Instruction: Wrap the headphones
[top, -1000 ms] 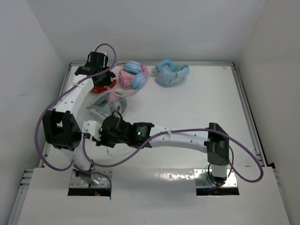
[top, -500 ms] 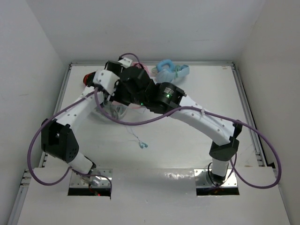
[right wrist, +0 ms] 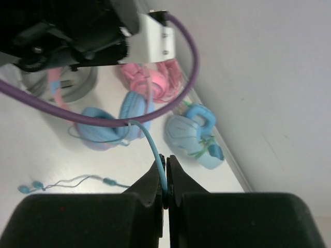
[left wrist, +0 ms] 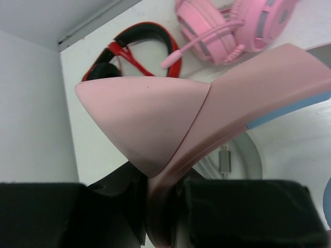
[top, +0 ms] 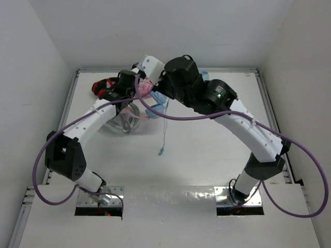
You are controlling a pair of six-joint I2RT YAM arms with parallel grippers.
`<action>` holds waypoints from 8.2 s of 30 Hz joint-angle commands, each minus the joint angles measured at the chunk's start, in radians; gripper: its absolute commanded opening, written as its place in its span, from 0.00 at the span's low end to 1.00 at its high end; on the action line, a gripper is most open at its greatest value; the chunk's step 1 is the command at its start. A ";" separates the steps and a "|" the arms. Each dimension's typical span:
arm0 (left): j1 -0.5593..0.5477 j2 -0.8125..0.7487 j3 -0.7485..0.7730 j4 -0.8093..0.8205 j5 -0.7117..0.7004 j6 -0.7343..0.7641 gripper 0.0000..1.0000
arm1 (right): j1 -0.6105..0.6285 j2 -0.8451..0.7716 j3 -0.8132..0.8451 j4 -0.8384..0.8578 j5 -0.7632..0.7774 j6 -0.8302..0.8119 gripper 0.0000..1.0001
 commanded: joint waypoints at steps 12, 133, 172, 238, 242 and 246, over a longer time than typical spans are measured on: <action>-0.063 -0.163 0.022 -0.112 0.441 0.081 0.00 | -0.233 -0.086 -0.109 0.152 0.046 -0.087 0.00; 0.087 -0.235 0.421 -0.133 0.203 -0.537 0.00 | 0.148 -0.329 -1.491 1.326 -0.378 0.244 0.00; -0.441 -0.129 -0.133 -0.155 -0.050 0.241 0.00 | -0.120 -0.500 -1.373 1.468 0.450 -0.403 0.00; -0.442 -0.201 0.545 -0.452 0.400 -0.146 0.00 | -0.450 -0.383 -1.752 1.775 -0.596 0.378 0.65; -0.442 -0.198 0.562 -0.444 0.408 -0.169 0.00 | -0.451 -0.279 -1.727 1.855 -0.594 0.405 0.65; -0.442 -0.195 0.591 -0.433 0.379 -0.197 0.00 | -0.451 -0.169 -1.749 1.958 -0.537 0.457 0.61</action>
